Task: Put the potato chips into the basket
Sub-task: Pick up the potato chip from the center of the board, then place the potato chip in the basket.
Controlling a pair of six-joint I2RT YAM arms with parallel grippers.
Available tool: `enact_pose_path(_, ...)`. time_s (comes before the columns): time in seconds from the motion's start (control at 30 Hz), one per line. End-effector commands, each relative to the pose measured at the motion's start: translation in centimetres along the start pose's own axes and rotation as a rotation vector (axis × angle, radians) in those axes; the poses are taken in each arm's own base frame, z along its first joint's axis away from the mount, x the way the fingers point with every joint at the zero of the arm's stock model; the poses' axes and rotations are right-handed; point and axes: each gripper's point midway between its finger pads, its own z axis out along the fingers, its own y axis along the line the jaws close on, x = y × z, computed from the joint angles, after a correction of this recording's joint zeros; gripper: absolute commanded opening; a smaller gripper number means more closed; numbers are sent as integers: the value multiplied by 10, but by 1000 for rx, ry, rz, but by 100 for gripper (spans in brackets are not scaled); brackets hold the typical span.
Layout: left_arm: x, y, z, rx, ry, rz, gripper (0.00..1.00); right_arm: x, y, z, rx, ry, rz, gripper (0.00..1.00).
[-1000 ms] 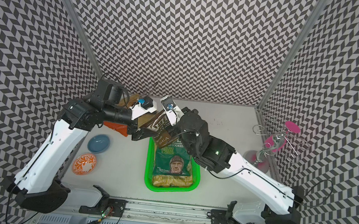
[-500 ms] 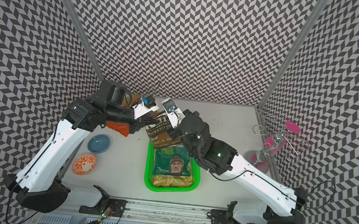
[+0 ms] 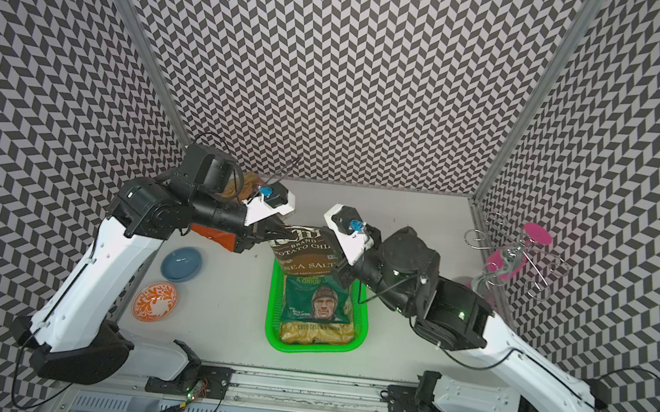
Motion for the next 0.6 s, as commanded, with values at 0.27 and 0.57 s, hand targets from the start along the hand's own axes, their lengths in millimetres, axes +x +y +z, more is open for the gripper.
enact_pose_path(0.27, 15, -62, -4, 191, -16, -76, 0, 37, 25, -41, -184, 104, 135, 0)
enact_pose_path(0.57, 50, -68, 19, 220, 16, -148, 0, 74, 36, -47, -234, 190, 189, 0)
